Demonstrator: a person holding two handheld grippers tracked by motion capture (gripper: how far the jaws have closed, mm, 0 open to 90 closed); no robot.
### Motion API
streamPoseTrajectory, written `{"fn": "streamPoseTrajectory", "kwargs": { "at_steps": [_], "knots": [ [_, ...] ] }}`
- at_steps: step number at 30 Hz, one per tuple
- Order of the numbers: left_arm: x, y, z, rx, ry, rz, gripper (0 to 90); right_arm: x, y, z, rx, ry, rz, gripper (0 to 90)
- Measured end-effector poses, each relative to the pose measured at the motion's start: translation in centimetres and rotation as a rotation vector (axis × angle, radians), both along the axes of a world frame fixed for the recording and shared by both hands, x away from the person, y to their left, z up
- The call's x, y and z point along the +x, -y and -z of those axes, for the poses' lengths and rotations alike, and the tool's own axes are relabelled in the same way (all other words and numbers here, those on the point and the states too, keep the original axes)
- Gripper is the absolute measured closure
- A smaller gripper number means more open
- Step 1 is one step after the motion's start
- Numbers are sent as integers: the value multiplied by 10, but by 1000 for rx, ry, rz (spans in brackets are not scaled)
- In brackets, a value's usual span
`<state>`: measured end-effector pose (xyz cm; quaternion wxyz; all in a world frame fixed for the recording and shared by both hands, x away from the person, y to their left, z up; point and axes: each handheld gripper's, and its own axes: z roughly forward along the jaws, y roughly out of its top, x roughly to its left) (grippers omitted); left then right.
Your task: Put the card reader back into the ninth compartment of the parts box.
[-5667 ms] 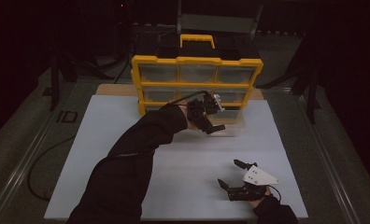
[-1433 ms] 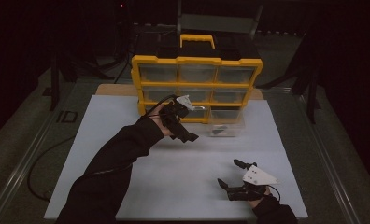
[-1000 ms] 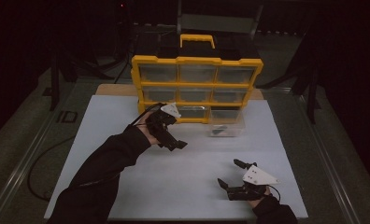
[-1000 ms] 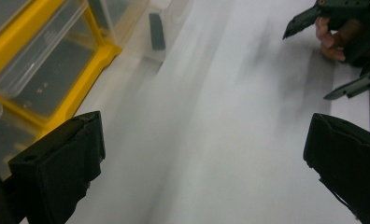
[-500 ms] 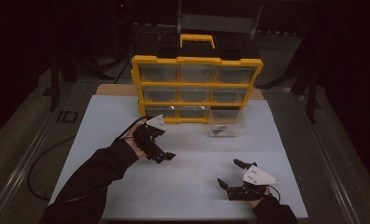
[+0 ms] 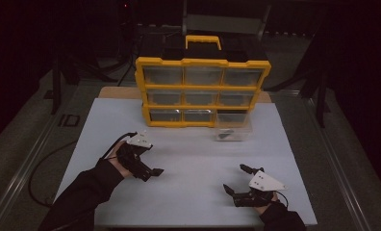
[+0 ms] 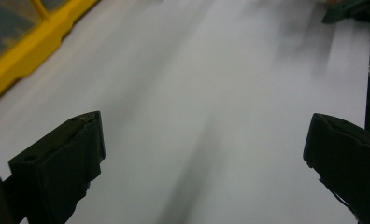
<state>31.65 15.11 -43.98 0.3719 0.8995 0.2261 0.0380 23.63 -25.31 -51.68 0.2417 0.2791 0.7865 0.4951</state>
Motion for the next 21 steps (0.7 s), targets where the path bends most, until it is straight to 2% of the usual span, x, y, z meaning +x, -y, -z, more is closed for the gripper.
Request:
{"fn": "streamPoseTrajectory", "kwargs": {
  "at_steps": [5, 14, 16, 17, 21],
  "knots": [
    [-9, -14, 8, -29, -8, -30, 2, 0, -1, 0, 1, -6, 3, 87],
    [-22, -35, 21, -44, -2, -85, 2, 0, -1, 1, -3, -5, 0, 87],
    [-22, -35, 21, -44, -2, -85, 2, 0, -1, 1, -3, -5, 0, 87],
    [-27, -42, 26, -58, 0, -109, 2, 0, -2, 1, 1, -5, 2, 87],
    [-36, -50, 32, -68, 5, -134, 2, 0, -1, 1, -3, -7, -4, 87]
  ]
}}
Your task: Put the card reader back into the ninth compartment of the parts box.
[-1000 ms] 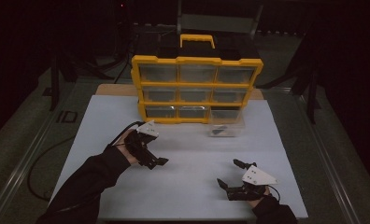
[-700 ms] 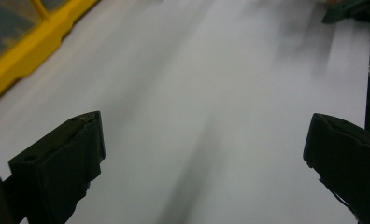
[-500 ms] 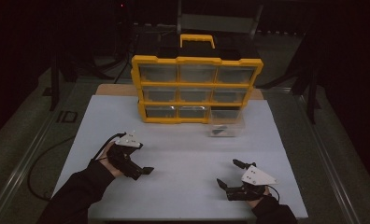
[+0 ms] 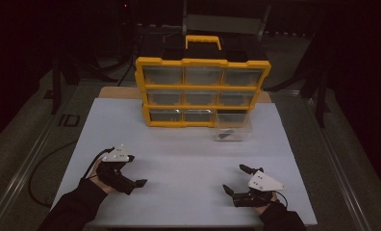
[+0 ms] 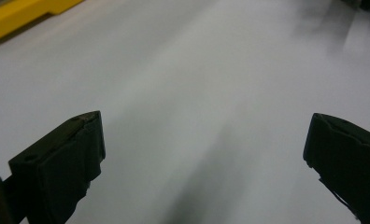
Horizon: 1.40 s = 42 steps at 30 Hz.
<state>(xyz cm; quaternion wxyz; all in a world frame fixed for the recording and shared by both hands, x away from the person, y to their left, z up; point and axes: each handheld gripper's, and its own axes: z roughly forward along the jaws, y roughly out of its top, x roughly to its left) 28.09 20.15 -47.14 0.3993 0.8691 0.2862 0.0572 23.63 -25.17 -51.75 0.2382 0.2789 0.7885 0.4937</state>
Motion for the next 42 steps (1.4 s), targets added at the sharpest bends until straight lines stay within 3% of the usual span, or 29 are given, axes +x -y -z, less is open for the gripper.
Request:
{"fn": "streamPoseTrajectory", "kwargs": {
  "at_steps": [4, 8, 15, 21, 30, 35, 39, 42],
  "knots": [
    [-7, -7, 5, -4, 5, -18, 2, 0, -1, 0, -2, 1, 3, 87],
    [-15, -14, 10, -46, 23, -53, 2, 0, -1, 0, -3, -2, 5, 87],
    [-27, -20, 18, -46, 33, -80, 2, 0, -1, 1, -6, 4, 1, 87],
    [-34, -28, 21, -67, 70, -114, 2, 0, 0, 1, -7, 6, 1, 87],
    [-44, -25, 31, -39, 96, -143, 2, -1, 0, -1, -4, 7, -1, 87],
    [-45, -24, 32, -42, 111, -148, 2, -1, 0, 0, -5, 10, -5, 87],
    [-44, -26, 30, -69, 149, -175, 3, 0, -1, 0, -6, 16, -10, 87],
    [-43, -28, 32, -69, 139, -174, 3, 0, -1, 0, -8, 14, -10, 87]
  ]
}}
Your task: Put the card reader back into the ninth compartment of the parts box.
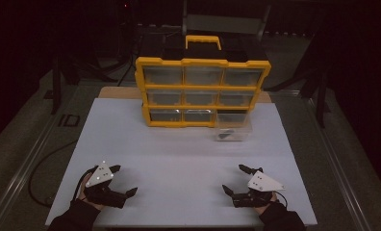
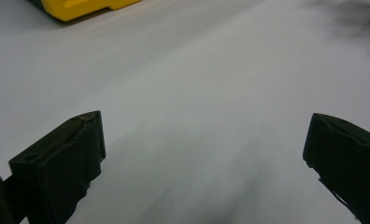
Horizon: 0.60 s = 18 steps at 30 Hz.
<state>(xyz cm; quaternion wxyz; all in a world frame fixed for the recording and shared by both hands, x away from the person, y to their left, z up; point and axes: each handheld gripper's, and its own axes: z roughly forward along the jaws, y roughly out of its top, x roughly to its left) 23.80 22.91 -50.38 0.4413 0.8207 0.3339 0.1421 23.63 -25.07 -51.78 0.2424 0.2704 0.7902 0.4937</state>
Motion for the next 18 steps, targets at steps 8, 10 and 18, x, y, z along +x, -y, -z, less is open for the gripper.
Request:
{"fn": "streamPoseTrajectory", "kwargs": {
  "at_steps": [8, 10, 18],
  "knots": [
    [1, 1, 2, -5, -8, 11, 3, 0, -1, 1, 1, -14, 3, 87],
    [1, 1, 2, -1, -7, 13, 3, 0, -1, 1, 2, -16, 3, 87],
    [2, 2, 3, -8, -9, 32, 3, 1, -1, 1, -5, -13, 1, 87]
  ]
}}
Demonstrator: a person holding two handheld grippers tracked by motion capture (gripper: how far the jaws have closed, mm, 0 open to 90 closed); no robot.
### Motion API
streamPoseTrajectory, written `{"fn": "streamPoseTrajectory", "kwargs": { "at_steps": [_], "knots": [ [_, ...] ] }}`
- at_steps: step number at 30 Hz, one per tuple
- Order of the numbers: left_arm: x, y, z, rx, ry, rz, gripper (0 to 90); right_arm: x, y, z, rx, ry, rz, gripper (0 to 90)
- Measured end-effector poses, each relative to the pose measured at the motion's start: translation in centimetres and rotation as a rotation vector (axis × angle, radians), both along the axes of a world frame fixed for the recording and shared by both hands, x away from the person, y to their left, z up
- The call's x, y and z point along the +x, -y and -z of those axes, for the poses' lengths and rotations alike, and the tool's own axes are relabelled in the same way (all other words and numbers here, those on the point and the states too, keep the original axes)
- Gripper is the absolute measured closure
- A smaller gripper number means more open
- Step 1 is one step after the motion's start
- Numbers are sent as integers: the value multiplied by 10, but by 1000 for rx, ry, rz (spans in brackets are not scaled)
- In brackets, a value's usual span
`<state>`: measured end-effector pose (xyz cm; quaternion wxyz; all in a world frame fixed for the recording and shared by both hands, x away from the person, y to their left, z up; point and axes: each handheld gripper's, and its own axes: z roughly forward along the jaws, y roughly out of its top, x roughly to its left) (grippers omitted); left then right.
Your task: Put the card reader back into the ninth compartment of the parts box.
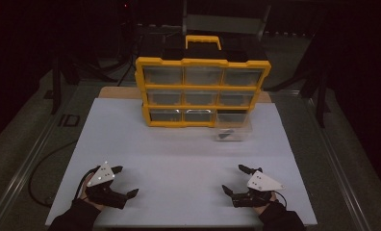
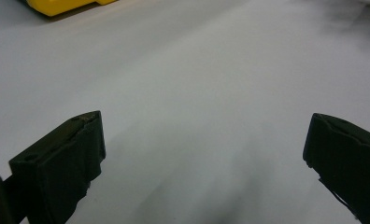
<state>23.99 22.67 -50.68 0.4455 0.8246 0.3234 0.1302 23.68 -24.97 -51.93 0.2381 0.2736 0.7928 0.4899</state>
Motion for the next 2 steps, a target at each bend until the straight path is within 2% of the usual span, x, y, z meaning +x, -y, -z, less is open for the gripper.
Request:
{"fn": "streamPoseTrajectory", "kwargs": {
  "at_steps": [2],
  "knots": [
    [0, 0, 0, -1, -1, 0, 3, 0, 0, 0, 0, 1, -1, 87]
  ]
}}
